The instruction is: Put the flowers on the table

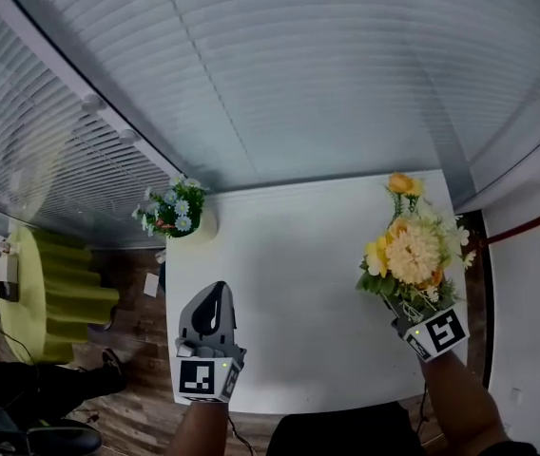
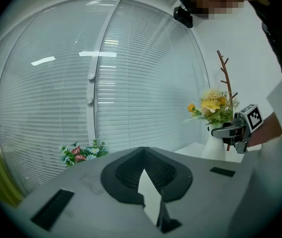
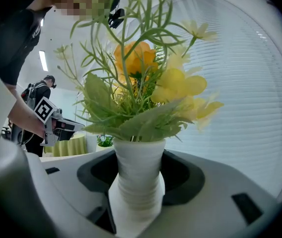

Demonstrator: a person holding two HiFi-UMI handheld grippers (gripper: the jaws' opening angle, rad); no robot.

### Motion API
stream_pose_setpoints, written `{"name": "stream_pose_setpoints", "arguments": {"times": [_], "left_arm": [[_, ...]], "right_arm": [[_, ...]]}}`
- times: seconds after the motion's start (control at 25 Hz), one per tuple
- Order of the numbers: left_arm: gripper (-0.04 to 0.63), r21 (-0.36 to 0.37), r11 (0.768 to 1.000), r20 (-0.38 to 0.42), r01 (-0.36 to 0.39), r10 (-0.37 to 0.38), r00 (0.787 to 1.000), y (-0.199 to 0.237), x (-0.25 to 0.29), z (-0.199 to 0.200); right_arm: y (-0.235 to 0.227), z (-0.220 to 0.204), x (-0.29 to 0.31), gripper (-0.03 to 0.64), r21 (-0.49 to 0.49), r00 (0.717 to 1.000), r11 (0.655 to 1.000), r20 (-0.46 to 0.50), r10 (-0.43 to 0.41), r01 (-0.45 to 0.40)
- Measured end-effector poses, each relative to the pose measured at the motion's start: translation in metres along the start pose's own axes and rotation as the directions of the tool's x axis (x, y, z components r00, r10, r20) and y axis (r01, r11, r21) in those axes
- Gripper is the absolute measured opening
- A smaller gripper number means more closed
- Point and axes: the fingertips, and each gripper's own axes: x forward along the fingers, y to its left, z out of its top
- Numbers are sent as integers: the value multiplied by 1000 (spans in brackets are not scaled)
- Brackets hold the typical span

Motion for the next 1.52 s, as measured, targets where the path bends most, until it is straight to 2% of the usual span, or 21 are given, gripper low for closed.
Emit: {"name": "stream_pose_setpoints", "arguments": {"times": [0.32, 0.4, 0.56, 0.68, 0.8, 0.96, 1.16, 1.32, 1.52], "left_arm": [[-5, -2, 1000, -42, 3, -3, 999, -6, 2, -10], [-5, 4, 1000, -78, 3, -2, 997, -7, 0, -16], [-5, -16, 1000, -41, -1, 0, 999, -7, 1, -14], [-5, 1, 1000, -99, 0, 0, 995, -7, -3, -21], [-5, -4, 1000, -81, 4, -4, 997, -8, -5, -18], [-5, 12, 1000, -110, 7, -6, 994, -8, -12, -20], [-5, 10, 1000, -88, 1, 0, 996, -10, -19, -8], [-5, 17, 1000, -87, 2, -1, 996, -11, -26, -2], [-5, 14, 1000, 20, 9, -9, 1000, -14, -26, 25]], "right_arm": [[-1, -7, 2, 264, -16, 1000, 1000, -2, -9, 9], [-1, -9, 2, 264, -19, 1000, 1000, 0, -9, 9], [0, -11, 2, 264, -32, 1000, 999, -3, -9, 9], [1, -11, 2, 264, -39, 1000, 999, -1, -13, 13], [5, -11, -1, 265, -40, 1000, 999, -1, -27, 27], [7, -13, -5, 265, -42, 999, 998, -12, -48, 48], [7, -17, -7, 267, -10, 998, 999, -45, -43, 42], [8, -18, -10, 312, 37, 997, 999, -61, -37, 39], [6, -15, -18, 333, 74, 995, 996, -88, -47, 54]]}}
